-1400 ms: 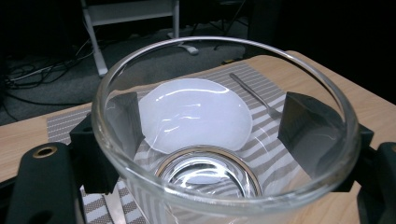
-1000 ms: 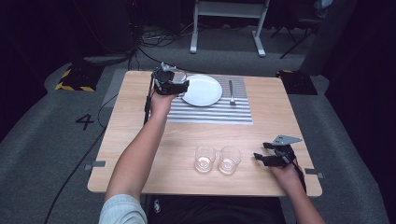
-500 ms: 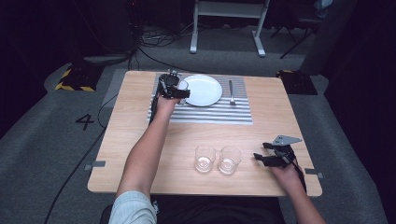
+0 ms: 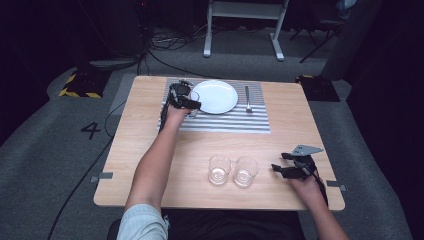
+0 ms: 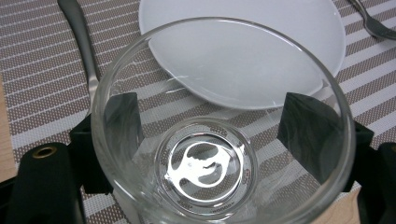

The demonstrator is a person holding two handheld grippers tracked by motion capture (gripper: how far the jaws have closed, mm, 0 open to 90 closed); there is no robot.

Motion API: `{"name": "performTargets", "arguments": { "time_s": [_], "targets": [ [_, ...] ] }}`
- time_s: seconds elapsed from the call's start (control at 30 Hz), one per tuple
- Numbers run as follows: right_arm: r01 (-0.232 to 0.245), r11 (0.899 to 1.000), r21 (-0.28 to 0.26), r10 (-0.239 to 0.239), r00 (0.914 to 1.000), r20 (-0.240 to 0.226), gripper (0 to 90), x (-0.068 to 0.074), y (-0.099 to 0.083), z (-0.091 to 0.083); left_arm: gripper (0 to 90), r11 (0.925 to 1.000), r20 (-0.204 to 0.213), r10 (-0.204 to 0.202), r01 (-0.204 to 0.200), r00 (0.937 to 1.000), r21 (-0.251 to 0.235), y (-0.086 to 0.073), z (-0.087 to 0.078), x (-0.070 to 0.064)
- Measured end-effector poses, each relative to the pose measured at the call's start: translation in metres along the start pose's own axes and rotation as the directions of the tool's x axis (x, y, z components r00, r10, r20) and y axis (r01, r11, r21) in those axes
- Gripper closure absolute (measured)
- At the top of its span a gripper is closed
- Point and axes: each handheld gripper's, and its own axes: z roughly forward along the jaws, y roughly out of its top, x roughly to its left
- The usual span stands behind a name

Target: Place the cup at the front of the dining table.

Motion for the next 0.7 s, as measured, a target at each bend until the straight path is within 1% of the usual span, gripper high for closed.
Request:
{"name": "performTargets", "arguments": {
  "time_s": [0.03, 0.1, 0.17, 0.2, 0.23, 0.27, 0.3, 0.33, 0.4, 0.5, 0.53, 0.6, 0.63, 0.67, 0.7],
  "targets": [
    [0.002, 1.0, 0.0, -0.002, 1.0, 0.001, 30.3, 0.0, 0.0, 0.0, 19.3, 1.0, 0.005, -0.007, 0.007, 1.0, 0.003, -0.001, 0.001, -0.001],
    [0.005, 1.0, -0.002, -0.005, 1.0, 0.002, 30.2, 0.0, 0.0, 0.0, 19.3, 0.9999, -0.004, 0.006, -0.006, 1.0, 0.012, -0.002, 0.003, -0.001],
    [0.006, 1.0, -0.001, -0.006, 1.0, 0.002, 30.3, 0.0, 0.0, 0.0, 19.3, 0.9998, -0.009, 0.006, -0.006, 0.9999, 0.019, -0.003, 0.005, -0.001],
    [0.007, 1.0, -0.001, -0.007, 1.0, 0.004, 30.2, 0.0, 0.0, 0.0, 19.3, 0.9997, -0.001, 0.004, -0.004, 1.0, 0.024, -0.003, 0.007, -0.001],
    [-0.002, 1.0, -0.003, 0.002, 1.0, -0.001, 30.2, 0.001, 0.0, 0.0, 19.3, 0.9995, -0.008, 0.007, -0.007, 0.9999, 0.03, -0.004, 0.007, -0.001],
    [0.001, 1.0, -0.002, -0.001, 1.0, 0.0, 30.3, 0.0, 0.0, 0.0, 19.3, 0.9997, -0.008, 0.002, -0.002, 1.0, 0.026, -0.005, 0.009, -0.001],
    [0.0, 1.0, -0.002, 0.0, 1.0, 0.0, 30.2, 0.001, 0.0, 0.0, 19.3, 0.9994, -0.001, 0.003, -0.003, 1.0, 0.035, -0.005, 0.009, -0.001],
    [0.001, 1.0, -0.002, -0.001, 1.0, 0.0, 30.2, 0.001, 0.0, 0.0, 19.3, 0.9995, -0.006, 0.01, -0.01, 0.9999, 0.032, -0.006, 0.01, -0.001],
    [0.002, 1.0, -0.003, -0.002, 1.0, 0.0, 30.3, 0.0, 0.0, 0.0, 19.3, 0.9994, 0.001, -0.001, 0.001, 1.0, 0.036, -0.007, 0.012, -0.001],
    [0.001, 1.0, -0.002, -0.001, 1.0, 0.0, 30.2, 0.001, 0.0, 0.0, 19.3, 0.9989, 0.006, 0.006, -0.007, 1.0, 0.046, -0.009, 0.014, -0.001],
    [0.001, 1.0, -0.002, -0.001, 1.0, 0.0, 30.2, 0.001, 0.0, 0.0, 19.3, 0.9991, 0.006, 0.009, -0.01, 0.9999, 0.04, -0.01, 0.014, -0.001],
    [0.001, 1.0, -0.002, -0.001, 1.0, 0.0, 30.2, 0.001, 0.0, 0.0, 19.2, 0.9992, -0.005, 0.016, -0.016, 0.9999, 0.036, -0.012, 0.013, -0.002],
    [0.0, 1.0, -0.002, 0.0, 1.0, -0.001, 30.3, 0.001, 0.0, 0.0, 19.2, 0.9992, 0.012, 0.005, -0.005, 0.9999, 0.041, -0.012, 0.013, -0.002],
    [-0.005, 1.0, -0.005, 0.005, 1.0, -0.002, 30.2, 0.001, 0.0, 0.0, 19.2, 0.9987, 0.017, 0.014, -0.015, 0.9997, 0.048, -0.013, 0.013, -0.001],
    [0.004, 1.0, -0.003, -0.004, 1.0, 0.001, 30.2, 0.0, 0.0, 0.0, 19.2, 0.9987, 0.017, 0.006, -0.007, 0.9998, 0.05, -0.013, 0.012, -0.002]
  ]
}}
